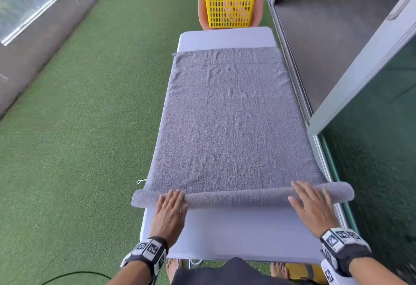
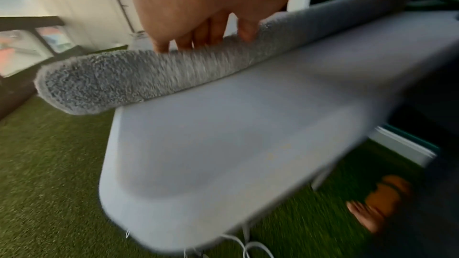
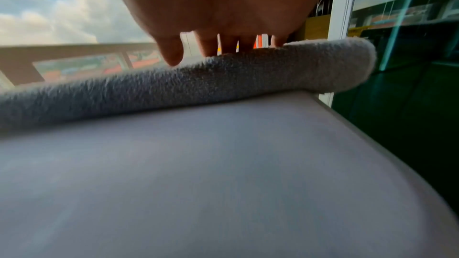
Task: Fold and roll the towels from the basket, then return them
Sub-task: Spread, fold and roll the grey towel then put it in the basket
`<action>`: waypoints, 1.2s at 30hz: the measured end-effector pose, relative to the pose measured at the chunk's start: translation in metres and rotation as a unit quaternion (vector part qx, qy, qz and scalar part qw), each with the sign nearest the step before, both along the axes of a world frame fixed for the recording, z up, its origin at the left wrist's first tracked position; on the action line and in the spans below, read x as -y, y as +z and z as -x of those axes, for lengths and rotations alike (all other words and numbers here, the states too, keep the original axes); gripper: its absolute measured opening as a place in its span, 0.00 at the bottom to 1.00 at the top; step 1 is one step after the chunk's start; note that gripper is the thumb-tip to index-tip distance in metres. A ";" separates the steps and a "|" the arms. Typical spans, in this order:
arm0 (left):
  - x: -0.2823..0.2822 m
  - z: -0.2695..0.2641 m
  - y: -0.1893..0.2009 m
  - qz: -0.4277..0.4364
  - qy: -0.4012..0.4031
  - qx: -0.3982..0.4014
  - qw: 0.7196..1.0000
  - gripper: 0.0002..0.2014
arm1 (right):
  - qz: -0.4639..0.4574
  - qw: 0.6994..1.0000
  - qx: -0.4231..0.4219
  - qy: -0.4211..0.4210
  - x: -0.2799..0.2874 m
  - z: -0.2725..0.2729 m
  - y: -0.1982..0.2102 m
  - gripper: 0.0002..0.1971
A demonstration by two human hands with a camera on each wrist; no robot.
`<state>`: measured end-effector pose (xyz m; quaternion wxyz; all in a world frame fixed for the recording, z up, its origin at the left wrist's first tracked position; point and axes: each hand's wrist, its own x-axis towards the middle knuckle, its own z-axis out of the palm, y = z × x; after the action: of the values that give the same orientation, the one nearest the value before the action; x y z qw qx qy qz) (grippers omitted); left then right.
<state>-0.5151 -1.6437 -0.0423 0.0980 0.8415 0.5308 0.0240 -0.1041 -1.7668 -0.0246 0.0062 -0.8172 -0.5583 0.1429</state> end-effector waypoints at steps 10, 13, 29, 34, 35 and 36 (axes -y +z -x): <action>-0.016 -0.005 0.004 -0.022 -0.024 0.013 0.999 0.17 | 0.010 1.000 0.009 -0.001 -0.006 -0.003 0.009 0.21; -0.014 -0.004 -0.002 -0.034 -0.030 0.004 0.999 0.25 | -0.016 1.000 -0.006 0.005 -0.002 -0.009 0.005 0.25; 0.069 0.036 0.000 -0.016 -0.083 0.023 0.996 0.21 | -0.050 0.998 -0.018 0.040 0.114 0.041 -0.014 0.23; 0.038 0.025 0.011 0.037 -0.030 0.014 0.999 0.12 | 0.002 0.999 -0.033 -0.014 0.070 0.026 0.003 0.17; 0.029 0.020 0.016 0.053 -0.007 0.009 0.999 0.10 | -0.008 0.999 -0.031 -0.028 0.059 0.025 0.008 0.17; 0.022 0.016 0.019 0.054 0.007 0.005 0.999 0.11 | -0.025 0.999 -0.021 -0.035 0.051 0.025 0.011 0.16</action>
<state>-0.5314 -1.6652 -0.0238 0.1461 0.8311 0.5365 0.0006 -0.1288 -1.8182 -0.0140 0.0435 -0.8327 -0.5326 0.1451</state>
